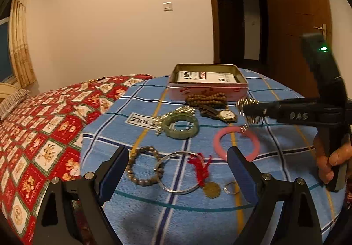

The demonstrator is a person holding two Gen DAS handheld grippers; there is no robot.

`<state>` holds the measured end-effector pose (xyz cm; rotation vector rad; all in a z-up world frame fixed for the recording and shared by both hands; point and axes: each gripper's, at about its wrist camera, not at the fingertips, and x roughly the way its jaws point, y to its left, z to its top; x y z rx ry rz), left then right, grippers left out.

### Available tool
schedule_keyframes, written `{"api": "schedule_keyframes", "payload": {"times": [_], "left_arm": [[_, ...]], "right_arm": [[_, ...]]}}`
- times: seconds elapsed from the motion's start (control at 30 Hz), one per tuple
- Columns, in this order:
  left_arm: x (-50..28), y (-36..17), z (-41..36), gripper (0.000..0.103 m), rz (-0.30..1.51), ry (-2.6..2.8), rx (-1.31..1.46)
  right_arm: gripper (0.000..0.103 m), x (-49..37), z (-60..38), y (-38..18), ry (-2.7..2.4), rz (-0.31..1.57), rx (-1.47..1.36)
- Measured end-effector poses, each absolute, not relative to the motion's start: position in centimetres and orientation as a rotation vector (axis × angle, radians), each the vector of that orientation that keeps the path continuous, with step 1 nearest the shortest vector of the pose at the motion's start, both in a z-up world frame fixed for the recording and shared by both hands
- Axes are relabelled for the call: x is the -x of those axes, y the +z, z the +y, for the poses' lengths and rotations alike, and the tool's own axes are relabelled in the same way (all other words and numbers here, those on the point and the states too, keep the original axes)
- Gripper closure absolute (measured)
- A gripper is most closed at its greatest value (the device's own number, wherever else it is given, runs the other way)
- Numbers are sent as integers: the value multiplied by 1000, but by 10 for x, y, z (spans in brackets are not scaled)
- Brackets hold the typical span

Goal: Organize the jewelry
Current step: 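Grasp the silver bead chain with the right tool while the left tool approaches the pink bangle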

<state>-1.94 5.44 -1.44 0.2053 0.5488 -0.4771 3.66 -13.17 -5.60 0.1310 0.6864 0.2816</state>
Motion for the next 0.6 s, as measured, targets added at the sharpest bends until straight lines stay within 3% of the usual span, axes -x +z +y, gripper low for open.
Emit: {"api": "schedule_keyframes", "payload": {"times": [0.27,0.6], "left_arm": [[12,-6,17,12,579,-652,-118],[-28,-37,-55,12,818,-648,-192]], "right_arm": [[84,-27,-160,-49,235,605,-247],[84,-17,-197,-45,101,547,-282]]}}
